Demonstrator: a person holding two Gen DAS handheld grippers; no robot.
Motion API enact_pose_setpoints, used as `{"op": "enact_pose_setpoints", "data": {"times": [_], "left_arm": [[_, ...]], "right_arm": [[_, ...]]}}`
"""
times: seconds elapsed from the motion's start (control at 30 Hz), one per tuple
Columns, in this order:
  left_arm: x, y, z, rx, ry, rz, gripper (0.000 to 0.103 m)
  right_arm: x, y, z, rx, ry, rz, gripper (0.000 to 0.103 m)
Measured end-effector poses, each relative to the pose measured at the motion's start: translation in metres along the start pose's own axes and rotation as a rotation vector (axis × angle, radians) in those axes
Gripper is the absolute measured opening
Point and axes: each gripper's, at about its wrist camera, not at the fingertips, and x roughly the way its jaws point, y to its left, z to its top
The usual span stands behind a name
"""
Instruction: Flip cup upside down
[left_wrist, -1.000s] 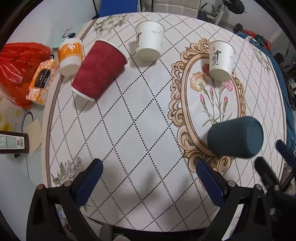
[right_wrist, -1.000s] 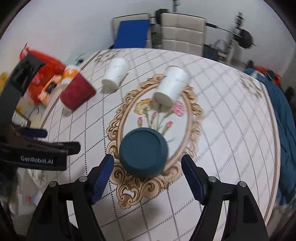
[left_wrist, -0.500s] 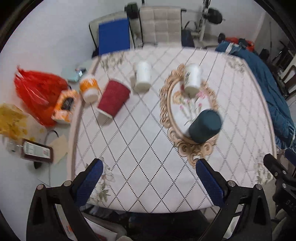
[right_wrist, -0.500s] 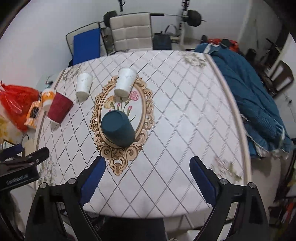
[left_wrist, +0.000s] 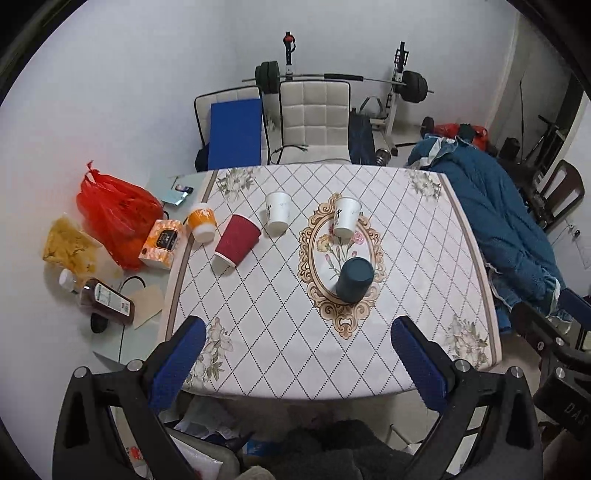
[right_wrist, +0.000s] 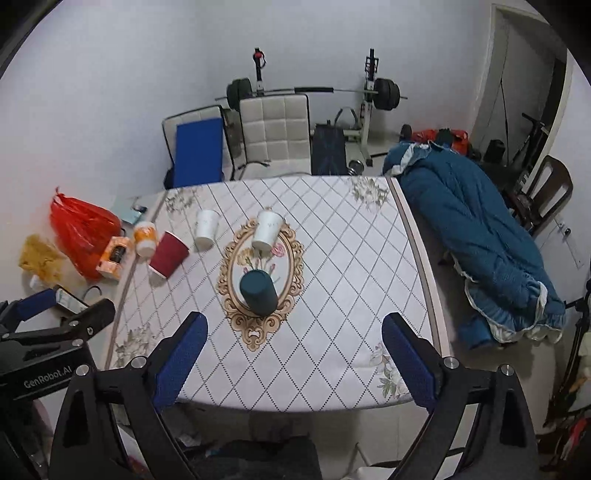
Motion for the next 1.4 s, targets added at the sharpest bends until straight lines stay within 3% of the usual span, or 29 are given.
{"op": "enact_pose_setpoints", "data": {"times": [0.27, 0.53, 0.87, 1.4], "left_arm": [[-0.033, -0.006, -0.008, -0.003, 0.002, -0.020, 0.103], [-0.033, -0.006, -0.013, -0.021, 0.051, -0.013, 0.103], [-0.030, -0.003, -0.015, -0.022, 0.063, 0.006, 0.103], [-0.029, 0.003, -0.011, -0.035, 0.070, 0.001, 0.103]], "right_arm": [[-0.053, -0.007, -0.001, 0.013, -0.035, 0.009, 0.098], [-0.069, -0.007, -0.003, 0.007, -0.012, 0.016, 0.099], [-0.050, -0.007, -0.003, 0.013, 0.048, 0.028, 0.099], [-0.042, -0.005, 0.004, 0.004, 0.053, 0.011, 0.099]]}}
